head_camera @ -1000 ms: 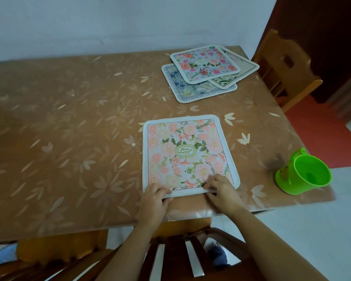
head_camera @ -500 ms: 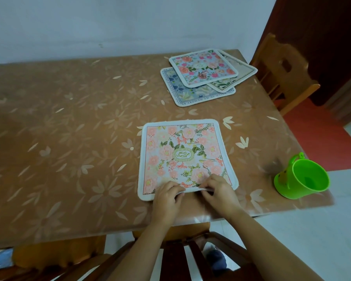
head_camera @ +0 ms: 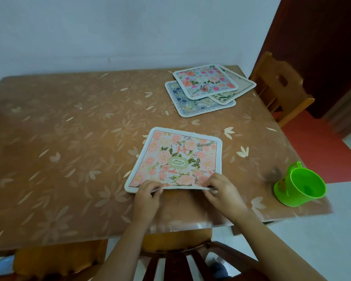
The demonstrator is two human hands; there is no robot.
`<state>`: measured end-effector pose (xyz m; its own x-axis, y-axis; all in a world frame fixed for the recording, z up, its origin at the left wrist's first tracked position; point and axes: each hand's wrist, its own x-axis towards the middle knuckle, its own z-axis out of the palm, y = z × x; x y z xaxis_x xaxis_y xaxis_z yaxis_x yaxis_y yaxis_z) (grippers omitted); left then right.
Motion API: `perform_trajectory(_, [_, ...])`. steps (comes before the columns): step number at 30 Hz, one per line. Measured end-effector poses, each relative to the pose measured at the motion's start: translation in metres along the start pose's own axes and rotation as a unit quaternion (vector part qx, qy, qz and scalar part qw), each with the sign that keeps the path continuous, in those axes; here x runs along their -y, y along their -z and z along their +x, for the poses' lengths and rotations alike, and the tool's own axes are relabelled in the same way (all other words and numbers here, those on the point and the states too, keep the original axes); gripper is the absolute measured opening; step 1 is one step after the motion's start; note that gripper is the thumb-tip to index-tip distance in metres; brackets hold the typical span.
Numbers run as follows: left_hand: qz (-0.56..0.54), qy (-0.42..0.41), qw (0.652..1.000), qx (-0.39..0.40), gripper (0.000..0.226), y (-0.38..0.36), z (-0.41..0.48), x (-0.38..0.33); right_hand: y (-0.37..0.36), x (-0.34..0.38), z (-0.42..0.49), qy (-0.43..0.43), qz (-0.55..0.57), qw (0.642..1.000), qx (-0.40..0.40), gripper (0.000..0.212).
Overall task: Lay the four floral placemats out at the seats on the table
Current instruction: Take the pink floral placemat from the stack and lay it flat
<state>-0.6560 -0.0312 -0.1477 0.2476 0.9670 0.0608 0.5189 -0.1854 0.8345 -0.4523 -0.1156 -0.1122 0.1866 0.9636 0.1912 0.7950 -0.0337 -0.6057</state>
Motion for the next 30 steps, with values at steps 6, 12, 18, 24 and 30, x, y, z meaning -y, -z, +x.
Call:
perform_trajectory(6, [0.026,-0.043,0.996,0.073,0.019,0.013,-0.01,-0.012,-0.012,0.024,0.005,0.015,0.036,0.999,0.009,0.004])
perform_trajectory(12, [0.021,-0.085,0.995,0.047,0.008,0.019,-0.019,-0.028,-0.033,0.052,0.005,0.033,0.092,0.995,0.035,0.007])
perform_trajectory(18, [0.01,-0.02,0.999,0.046,0.012,0.04,-0.021,-0.017,-0.034,0.05,0.0,0.018,0.109,0.991,0.071,0.011])
perform_trajectory(24, [0.031,-0.024,0.997,0.072,0.01,0.057,-0.026,-0.015,-0.037,0.055,0.001,0.023,0.103,0.992,0.073,0.01])
perform_trajectory(30, [0.033,-0.096,0.992,0.069,0.005,0.058,-0.033,-0.032,-0.048,0.077,0.007,0.05,0.135,0.986,0.085,0.008])
